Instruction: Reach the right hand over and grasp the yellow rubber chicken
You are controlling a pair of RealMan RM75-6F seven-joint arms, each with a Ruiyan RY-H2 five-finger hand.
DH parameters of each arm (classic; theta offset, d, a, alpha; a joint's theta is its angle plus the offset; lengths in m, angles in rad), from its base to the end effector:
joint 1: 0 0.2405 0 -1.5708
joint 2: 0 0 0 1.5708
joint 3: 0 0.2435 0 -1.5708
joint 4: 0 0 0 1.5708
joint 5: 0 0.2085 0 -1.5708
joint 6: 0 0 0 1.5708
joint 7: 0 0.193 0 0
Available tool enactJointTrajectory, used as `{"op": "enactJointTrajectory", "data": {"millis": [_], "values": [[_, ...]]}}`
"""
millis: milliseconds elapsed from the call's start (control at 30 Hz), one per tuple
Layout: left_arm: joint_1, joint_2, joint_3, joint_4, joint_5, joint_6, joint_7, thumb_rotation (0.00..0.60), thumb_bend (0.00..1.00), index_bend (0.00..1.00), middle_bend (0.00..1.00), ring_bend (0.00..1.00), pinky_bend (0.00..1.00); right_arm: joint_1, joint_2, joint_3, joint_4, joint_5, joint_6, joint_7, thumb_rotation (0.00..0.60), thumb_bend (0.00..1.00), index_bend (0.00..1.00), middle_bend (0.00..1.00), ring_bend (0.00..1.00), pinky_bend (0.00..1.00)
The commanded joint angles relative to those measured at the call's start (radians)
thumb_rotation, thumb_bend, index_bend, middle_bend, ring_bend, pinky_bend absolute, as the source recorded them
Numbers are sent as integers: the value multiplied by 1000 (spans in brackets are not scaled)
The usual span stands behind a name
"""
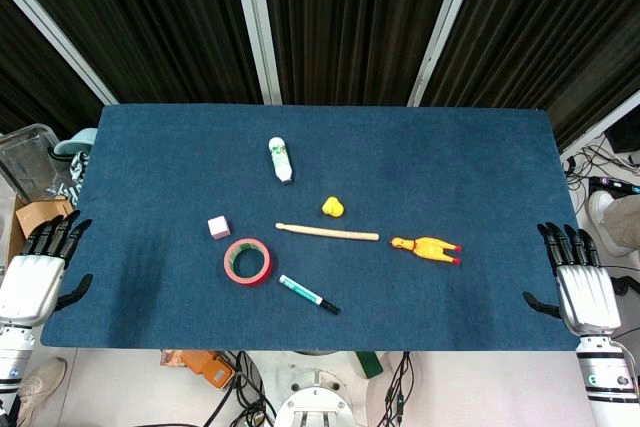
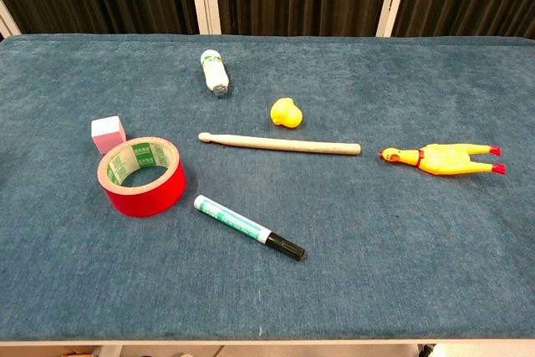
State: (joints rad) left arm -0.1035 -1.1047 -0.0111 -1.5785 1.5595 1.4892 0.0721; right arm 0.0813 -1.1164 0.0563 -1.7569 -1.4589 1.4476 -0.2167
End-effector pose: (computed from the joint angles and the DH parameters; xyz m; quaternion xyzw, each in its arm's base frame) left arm -0.2959 0.2266 0.1517 -0.6423 -0.3415 -0.3592 0.5847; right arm -0.2786 -0.2265 0.1391 0.6094 -0.3850 0.3501 0.5983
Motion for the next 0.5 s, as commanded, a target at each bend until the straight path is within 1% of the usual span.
{"op": "enactJointTrajectory", "data": {"millis": [33,267,400,500], "values": [[1,0,0,0,-1,2,0,600,291,96,0,0,96,0,0,-1,1,-1,0,1,600,229,0,116,15,56],[2,1,0,-1,-1,2,-1,600,290,95,0,0,96,0,1,1,2,6,-3,5,600,230,0,116,29,61],[2,1,0,-3,-2,2,0,600,291,95,0,0,96,4,-7,4,12,9,-6,3,600,229,6,117,61,79],[6,3,0,-7,-2,8,-1,600,290,95,0,0,96,14,-15,4,14,11,-22,-3,600,229,31,133,95,98]]}}
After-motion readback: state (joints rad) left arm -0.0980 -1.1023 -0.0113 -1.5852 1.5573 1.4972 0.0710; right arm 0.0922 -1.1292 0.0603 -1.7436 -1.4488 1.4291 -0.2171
